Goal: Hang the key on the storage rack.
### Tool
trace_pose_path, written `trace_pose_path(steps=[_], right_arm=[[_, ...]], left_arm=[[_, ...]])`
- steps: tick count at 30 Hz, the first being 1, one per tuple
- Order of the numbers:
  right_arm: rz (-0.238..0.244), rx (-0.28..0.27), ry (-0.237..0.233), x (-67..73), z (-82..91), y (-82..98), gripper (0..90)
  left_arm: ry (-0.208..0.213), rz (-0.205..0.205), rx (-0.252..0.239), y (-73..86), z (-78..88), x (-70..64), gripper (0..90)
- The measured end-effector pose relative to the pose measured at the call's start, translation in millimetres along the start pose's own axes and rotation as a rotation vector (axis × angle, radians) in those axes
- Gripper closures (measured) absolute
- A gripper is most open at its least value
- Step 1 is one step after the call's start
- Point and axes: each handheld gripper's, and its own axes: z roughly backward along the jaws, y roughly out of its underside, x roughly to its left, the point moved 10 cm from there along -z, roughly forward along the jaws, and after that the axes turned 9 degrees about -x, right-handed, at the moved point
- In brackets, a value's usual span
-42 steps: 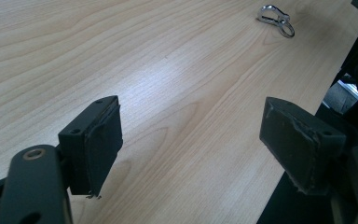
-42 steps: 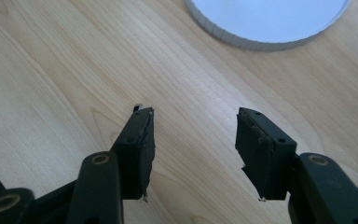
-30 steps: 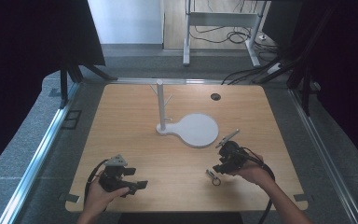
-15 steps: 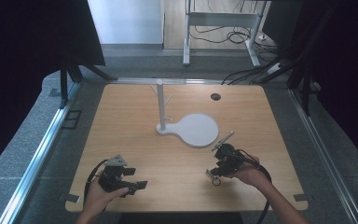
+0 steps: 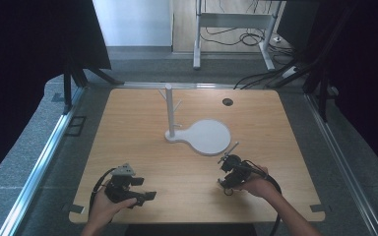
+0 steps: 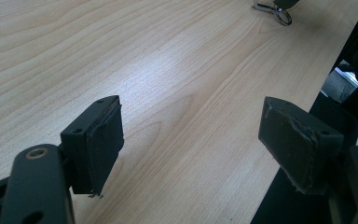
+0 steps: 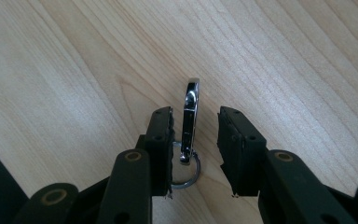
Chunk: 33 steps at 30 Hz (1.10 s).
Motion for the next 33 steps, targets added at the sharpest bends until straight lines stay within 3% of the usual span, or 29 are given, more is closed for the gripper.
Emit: trace_pose_path(steps=[15,23,33], right_arm=[[0.015,0.045,0.014,-0.4,-9.0,4.1,71.7],[0.019,0.061,0.029,-1.4,-8.8,8.2,83.8],[0.034,0.051,0.044,-3.5,-1.3,3.8,84.5]], left_arm=[[0.002,-0.005,0.0,0.0,0.3,0.4,22.6],[0.002,-0.005,0.002,0.3,0.2,0.3,22.6],[-0.001,-0.001,-0.001,0.0,1.0,1.8,22.7]])
